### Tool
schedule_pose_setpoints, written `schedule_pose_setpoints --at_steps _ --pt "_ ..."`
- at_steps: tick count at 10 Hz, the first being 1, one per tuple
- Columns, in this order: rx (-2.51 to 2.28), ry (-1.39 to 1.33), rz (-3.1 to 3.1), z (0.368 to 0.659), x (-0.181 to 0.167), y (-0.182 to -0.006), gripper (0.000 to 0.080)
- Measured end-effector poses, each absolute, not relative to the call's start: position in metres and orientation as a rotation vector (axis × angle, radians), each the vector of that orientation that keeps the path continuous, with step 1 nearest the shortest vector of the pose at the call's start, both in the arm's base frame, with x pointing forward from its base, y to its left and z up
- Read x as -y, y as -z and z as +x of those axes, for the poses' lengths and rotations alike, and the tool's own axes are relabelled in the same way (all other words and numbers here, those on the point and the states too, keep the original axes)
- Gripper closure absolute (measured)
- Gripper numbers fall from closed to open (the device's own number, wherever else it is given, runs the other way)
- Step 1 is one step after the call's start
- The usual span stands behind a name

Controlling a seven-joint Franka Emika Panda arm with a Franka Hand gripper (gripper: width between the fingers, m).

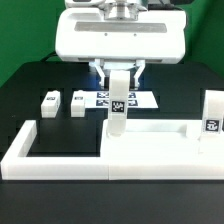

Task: Assemble desk

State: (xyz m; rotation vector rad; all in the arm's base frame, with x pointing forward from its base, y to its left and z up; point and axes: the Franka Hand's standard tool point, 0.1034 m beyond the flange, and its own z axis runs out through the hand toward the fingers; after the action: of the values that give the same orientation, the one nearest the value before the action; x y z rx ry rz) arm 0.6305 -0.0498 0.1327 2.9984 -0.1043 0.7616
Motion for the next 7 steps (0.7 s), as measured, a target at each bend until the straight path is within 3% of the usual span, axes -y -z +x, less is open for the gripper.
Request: schedule_pose_setpoints --at_steps 7 --pt "0.108 -0.765 2.988 0.6319 0.0521 -0.1260 0.0509"
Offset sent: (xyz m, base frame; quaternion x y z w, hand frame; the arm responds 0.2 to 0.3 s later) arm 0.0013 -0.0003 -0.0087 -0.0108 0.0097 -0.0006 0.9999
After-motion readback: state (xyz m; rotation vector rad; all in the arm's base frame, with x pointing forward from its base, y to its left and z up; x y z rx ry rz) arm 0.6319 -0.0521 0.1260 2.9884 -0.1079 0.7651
